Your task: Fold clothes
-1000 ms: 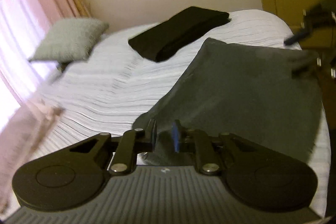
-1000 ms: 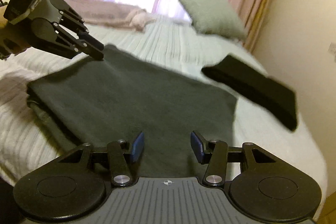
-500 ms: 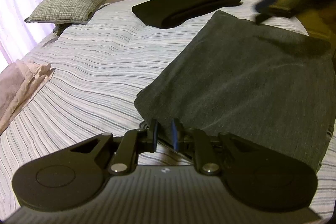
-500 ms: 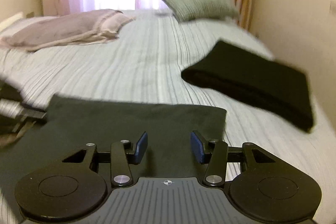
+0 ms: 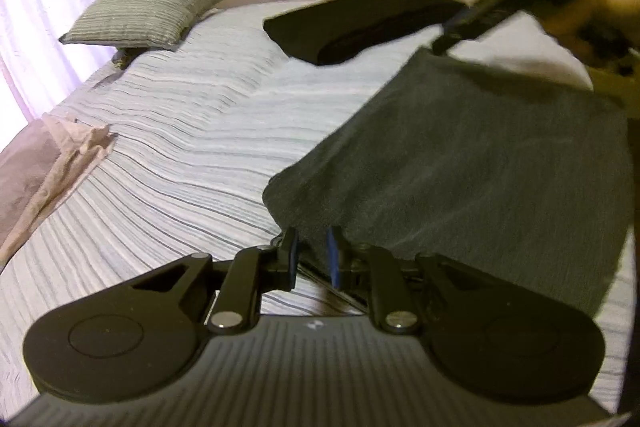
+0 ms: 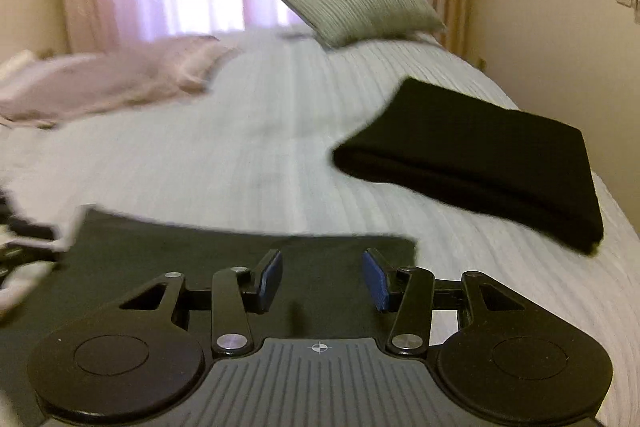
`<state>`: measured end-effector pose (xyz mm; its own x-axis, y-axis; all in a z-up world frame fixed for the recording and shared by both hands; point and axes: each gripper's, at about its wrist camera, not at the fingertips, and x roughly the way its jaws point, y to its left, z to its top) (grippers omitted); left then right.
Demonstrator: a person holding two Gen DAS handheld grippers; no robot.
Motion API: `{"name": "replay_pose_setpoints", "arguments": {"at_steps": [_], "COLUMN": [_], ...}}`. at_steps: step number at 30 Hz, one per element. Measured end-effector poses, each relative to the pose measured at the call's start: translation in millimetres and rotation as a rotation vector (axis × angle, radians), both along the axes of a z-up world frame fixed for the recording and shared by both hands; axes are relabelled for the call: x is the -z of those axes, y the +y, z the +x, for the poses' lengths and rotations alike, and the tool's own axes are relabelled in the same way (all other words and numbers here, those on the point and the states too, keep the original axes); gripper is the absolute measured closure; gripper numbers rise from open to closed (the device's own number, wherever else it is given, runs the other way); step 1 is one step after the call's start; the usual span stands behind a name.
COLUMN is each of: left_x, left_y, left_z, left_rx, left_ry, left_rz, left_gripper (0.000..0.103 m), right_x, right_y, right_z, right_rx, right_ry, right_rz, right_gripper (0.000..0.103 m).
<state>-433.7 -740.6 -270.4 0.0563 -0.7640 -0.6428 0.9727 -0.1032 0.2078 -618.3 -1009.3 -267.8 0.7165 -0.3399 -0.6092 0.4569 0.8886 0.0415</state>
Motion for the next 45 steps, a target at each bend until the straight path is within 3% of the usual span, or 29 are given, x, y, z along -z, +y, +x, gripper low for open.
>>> {"name": "replay_pose_setpoints", "arguments": {"at_steps": [5,7,10,13,16,19,21,26,27,28,29,35,42,43,44,45], "left_x": [-16,-7,21,21,5,8,19,16,13,11,8,2,7,11,14,17], "left_y": [37,44,48,47,55,63,62,58,59,61,64,82,104,106,107,109], "left_z": [-22,-36,-51,-49,-50,-53,-61,-66,-66,-67,-69,-87,-126,-132,-138,-144], "left_rx": [0.074,0.097,0.093,0.043,0.008,0.014,0.036,0.029,0.027,0.028,0.03,0.052,0.153,0.171,0.19,0.208], "left_ry": [0.073,0.056,-0.03,0.01,-0.005,-0.01,-0.063,-0.125,-0.132,-0.142,-0.152,-0.217,-0.391,-0.418,-0.445,-0.472], "left_rz": [-0.045,-0.014,0.023,0.027,0.003,0.008,0.021,0.022,0.019,0.014,0.009,-0.033,-0.106,-0.105,-0.104,-0.104], "left_gripper": [0.085,0.083,0.083,0.083,0.083,0.083,0.083,0.083,0.083,0.083,0.083,0.08,0.055,0.054,0.054,0.052], "right_x": [8,28,55,39,31,52,56,40,38,39,41,66,111,112,111,107], "right_y": [64,76,87,95,109,112,113,135,141,147,152,170,180,179,176,173], "right_z": [-56,-69,-77,-85,-99,-102,-106,-116,-120,-123,-124,-112,-75,-72,-69,-67], "right_rx": [-0.06,-0.051,-0.08,-0.045,-0.063,-0.081,-0.092,-0.14,-0.156,-0.173,-0.188,-0.292,-0.443,-0.446,-0.449,-0.447], "right_ry": [-0.035,-0.012,0.02,-0.004,-0.038,0.001,0.001,0.026,0.036,0.058,0.078,0.213,0.391,0.395,0.393,0.388], "right_rz": [0.042,0.069,0.03,0.024,-0.001,0.015,0.01,-0.151,-0.191,-0.235,-0.271,-0.43,-0.677,-0.69,-0.681,-0.663], "right_gripper": [0.054,0.054,0.055,0.055,0.054,0.055,0.055,0.052,0.049,0.038,0.033,0.034,0.034,0.04,0.053,0.054]}}
